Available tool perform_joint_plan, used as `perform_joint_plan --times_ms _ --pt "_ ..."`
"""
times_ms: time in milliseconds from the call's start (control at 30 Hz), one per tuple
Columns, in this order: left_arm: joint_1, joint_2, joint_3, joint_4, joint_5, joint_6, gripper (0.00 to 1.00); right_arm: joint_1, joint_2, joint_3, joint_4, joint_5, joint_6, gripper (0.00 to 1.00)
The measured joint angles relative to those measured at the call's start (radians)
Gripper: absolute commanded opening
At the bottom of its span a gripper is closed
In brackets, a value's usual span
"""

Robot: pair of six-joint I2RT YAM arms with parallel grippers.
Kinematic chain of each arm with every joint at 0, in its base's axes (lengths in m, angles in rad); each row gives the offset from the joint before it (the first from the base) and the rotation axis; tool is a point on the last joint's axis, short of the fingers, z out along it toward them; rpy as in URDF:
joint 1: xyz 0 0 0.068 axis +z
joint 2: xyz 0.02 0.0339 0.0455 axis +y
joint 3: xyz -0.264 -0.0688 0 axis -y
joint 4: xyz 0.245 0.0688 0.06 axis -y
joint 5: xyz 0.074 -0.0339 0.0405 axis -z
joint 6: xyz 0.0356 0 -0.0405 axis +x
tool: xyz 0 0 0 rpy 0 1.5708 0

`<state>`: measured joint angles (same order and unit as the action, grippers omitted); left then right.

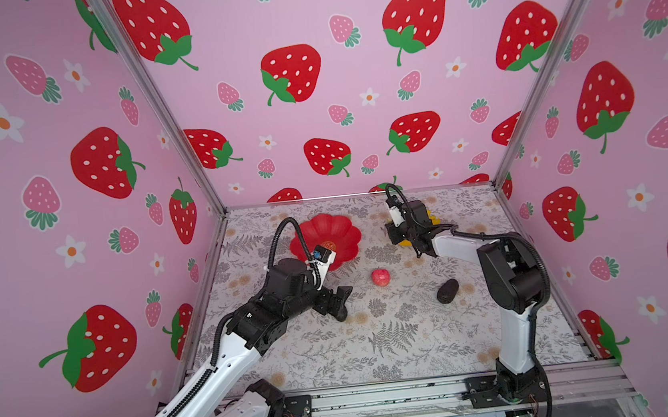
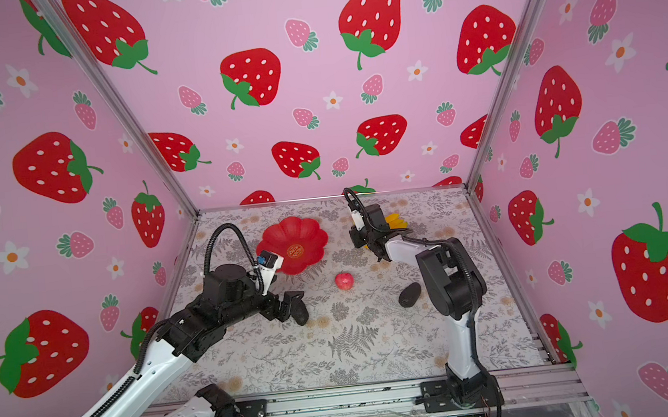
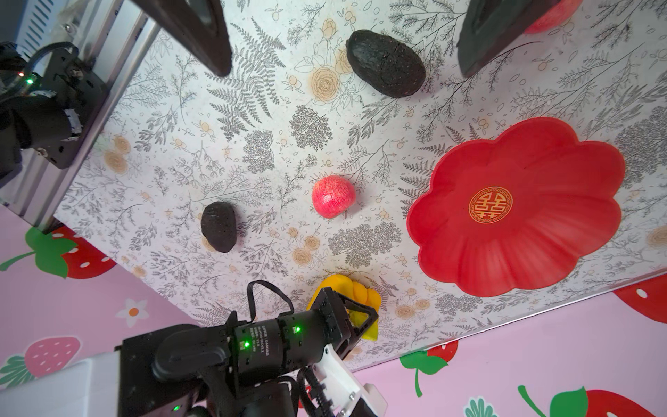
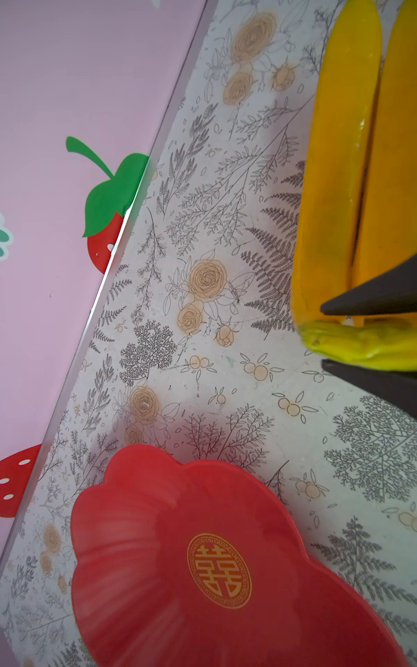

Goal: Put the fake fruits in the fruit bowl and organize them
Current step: 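Grasp the yellow banana bunch with the right gripper while the left arm advances, then carry the bananas into the red bowl and open the right gripper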

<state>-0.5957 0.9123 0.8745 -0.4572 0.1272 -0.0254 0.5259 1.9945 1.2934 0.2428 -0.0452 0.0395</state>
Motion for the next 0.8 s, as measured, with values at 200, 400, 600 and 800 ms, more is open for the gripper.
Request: perform_joint_plan --times_ms 200,400,600,800 --pt "0.000 -0.074 -0.011 -0.078 -0.062 0.007 0.99 0.030 -0.069 -0.027 -0.020 -0.037 -0.042 0.13" --pt "0.028 -0.169 -0.058 -0.109 -0.208 0.007 0.99 0.177 -0.182 0.005 -0.027 -0.080 -0.071 0.12" --pt "0.146 -0.175 -0.058 -0.111 -0.253 -0.032 0.99 0.312 -0.158 0.116 -0.026 -0.113 -0.069 0.12" --pt "0.262 -0.200 -0.059 -0.099 -0.215 -0.077 0.99 0.364 -0.008 0.236 -0.021 -0.134 -0.064 0.12"
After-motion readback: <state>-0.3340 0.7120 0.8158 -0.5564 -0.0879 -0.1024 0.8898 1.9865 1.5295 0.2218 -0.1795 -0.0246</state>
